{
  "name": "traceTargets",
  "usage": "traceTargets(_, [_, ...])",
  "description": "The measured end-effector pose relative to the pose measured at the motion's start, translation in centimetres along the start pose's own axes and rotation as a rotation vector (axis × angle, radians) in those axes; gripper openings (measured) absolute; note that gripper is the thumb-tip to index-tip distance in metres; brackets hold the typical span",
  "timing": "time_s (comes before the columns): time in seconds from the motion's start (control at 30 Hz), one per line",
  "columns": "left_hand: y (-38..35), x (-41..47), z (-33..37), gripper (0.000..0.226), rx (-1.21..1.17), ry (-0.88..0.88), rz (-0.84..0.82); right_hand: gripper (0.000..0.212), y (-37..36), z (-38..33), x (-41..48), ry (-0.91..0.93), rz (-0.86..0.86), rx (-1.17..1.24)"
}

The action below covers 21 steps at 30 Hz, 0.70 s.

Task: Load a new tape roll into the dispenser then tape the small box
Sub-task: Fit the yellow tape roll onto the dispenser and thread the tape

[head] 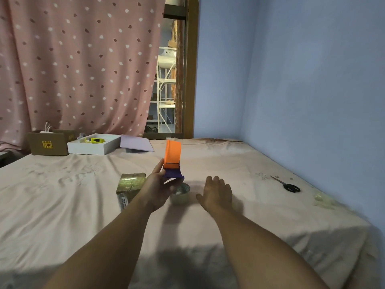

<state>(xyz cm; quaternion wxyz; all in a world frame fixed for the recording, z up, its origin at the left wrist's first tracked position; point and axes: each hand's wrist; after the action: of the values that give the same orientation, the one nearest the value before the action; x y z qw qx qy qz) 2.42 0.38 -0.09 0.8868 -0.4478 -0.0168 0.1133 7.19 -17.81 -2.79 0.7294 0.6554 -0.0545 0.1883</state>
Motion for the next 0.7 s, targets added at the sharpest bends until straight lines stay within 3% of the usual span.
traceTargets(0.07, [-0.2, 0.1, 0.0, 0.059, 0.005, 0.011, 0.004, 0.056, -0.7, 0.6, -0.2, -0.008, -0.055, -0.022])
traceTargets(0.3, [-0.8, -0.3, 0.3, 0.059, 0.006, 0.019, 0.021, 0.042, -1.4, 1.1, 0.0, -0.003, -0.060, -0.013])
traceTargets(0.53, [-0.5, -0.8, 0.4, 0.057, 0.060, 0.007, 0.036, 0.055, -1.6, 2.2, -0.4, 0.099, 0.001, 0.080])
traceTargets(0.7, [-0.1, -0.8, 0.4, 0.058, 0.076, 0.017, 0.059, 0.048, -1.0, 2.5, -0.7, 0.194, -0.062, 0.067])
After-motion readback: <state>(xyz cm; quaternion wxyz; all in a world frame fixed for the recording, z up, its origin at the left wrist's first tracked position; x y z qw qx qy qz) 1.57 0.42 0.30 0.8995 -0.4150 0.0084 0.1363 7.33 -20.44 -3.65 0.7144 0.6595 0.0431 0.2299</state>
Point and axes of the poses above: each hand's wrist, its own x-axis towards the middle knuckle, its own y-axis out of the back of the hand, z = x × y, and after that the axes turned 13 degrees about -x, right-handed
